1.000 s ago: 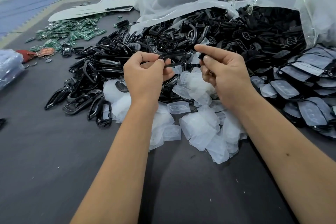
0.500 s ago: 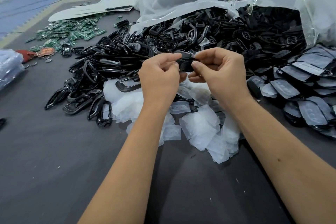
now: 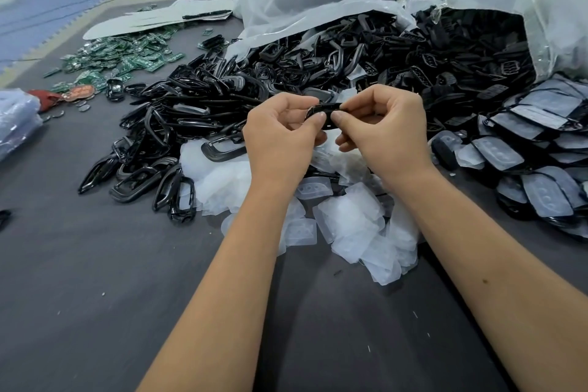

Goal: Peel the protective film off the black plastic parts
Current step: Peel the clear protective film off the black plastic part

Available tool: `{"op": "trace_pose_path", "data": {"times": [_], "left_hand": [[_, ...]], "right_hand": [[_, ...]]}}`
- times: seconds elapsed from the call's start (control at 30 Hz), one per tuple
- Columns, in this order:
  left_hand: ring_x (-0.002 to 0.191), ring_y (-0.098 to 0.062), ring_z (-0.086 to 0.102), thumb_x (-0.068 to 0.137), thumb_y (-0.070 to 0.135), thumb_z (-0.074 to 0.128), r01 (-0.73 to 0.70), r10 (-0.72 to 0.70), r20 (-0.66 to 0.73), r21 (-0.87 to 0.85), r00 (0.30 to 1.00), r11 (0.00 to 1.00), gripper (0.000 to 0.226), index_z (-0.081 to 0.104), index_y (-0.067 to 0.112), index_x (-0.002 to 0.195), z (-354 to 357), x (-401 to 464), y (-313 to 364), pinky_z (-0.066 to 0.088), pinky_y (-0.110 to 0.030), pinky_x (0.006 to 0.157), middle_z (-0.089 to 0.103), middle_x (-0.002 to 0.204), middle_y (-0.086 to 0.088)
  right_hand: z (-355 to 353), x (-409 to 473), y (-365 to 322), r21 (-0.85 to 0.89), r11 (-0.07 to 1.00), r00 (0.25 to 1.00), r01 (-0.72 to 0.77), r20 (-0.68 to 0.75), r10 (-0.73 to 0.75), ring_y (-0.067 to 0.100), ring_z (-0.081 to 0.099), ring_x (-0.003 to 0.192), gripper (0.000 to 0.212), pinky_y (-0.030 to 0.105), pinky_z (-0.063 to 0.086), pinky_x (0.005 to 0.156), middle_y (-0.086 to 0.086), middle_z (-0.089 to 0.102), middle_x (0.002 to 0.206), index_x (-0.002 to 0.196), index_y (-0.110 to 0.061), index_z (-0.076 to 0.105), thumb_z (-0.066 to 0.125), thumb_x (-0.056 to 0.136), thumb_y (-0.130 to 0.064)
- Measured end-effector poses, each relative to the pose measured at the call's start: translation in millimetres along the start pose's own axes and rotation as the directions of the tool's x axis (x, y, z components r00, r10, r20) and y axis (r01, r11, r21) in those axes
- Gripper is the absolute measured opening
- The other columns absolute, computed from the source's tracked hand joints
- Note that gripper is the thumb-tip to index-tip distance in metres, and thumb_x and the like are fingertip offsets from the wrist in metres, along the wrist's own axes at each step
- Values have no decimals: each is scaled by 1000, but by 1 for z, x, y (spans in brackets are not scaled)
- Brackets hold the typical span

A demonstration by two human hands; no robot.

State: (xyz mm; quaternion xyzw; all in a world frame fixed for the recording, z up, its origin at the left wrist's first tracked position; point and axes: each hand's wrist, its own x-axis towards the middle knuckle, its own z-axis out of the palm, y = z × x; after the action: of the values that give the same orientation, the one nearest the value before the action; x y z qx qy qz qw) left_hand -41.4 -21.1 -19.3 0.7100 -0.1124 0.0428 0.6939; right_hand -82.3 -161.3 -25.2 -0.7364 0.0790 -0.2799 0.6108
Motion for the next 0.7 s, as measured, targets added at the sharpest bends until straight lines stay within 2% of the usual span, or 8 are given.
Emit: {"op": "trace_pose_path", "data": {"times": [0.1,0.2,0.27,0.4,0.57,0.7], "left_hand": [[65,-26,76,84,-2,80,-8,8,16,-2,1000,1000,19,75,14,94,-1,1,-2,65,-43,70,77,81,-12],[64,-26,75,84,-4,78,-17,17,27,-5,999,1000,20,74,13,93,-2,2,-2,63,-39,67,77,80,-11],[63,-25,75,85,-6,77,-14,15,41,-39,999,999,20,74,12,94,-4,3,-1,61,-36,66,77,81,-11],[60,-20,72,87,-10,73,13,-1,112,-113,994,993,19,72,8,95,-10,4,3,63,-34,66,78,80,-9],[63,-21,72,87,-7,75,-6,18,133,-91,991,996,14,69,3,95,-11,2,6,65,-39,69,77,89,-17],[59,-21,71,86,-7,77,-10,23,117,-103,993,995,14,69,2,93,-11,1,8,63,-37,63,75,80,-13]], "right_hand": [[0,0,0,-17,1000,1000,1,-4,-1,27,73,55,12,39,62,54,9,74,71,85,-7,71,82,85,-5],[-1,-1,0,-49,999,999,8,-33,-10,23,71,57,21,37,60,49,7,70,74,94,-9,68,85,83,-9],[-2,0,-1,-9,999,999,-42,-32,41,21,70,58,28,33,58,49,7,67,76,100,-8,65,87,82,-10],[-4,-1,-5,204,964,983,-168,111,148,21,73,61,15,28,59,57,7,74,73,97,1,69,80,88,-2],[-6,-1,-10,212,960,977,-185,142,157,19,69,54,15,26,57,52,5,71,66,90,0,67,81,87,-2],[-7,-1,-11,214,958,974,-188,163,155,18,69,55,14,25,57,53,3,70,65,91,0,66,80,88,-2]]}}
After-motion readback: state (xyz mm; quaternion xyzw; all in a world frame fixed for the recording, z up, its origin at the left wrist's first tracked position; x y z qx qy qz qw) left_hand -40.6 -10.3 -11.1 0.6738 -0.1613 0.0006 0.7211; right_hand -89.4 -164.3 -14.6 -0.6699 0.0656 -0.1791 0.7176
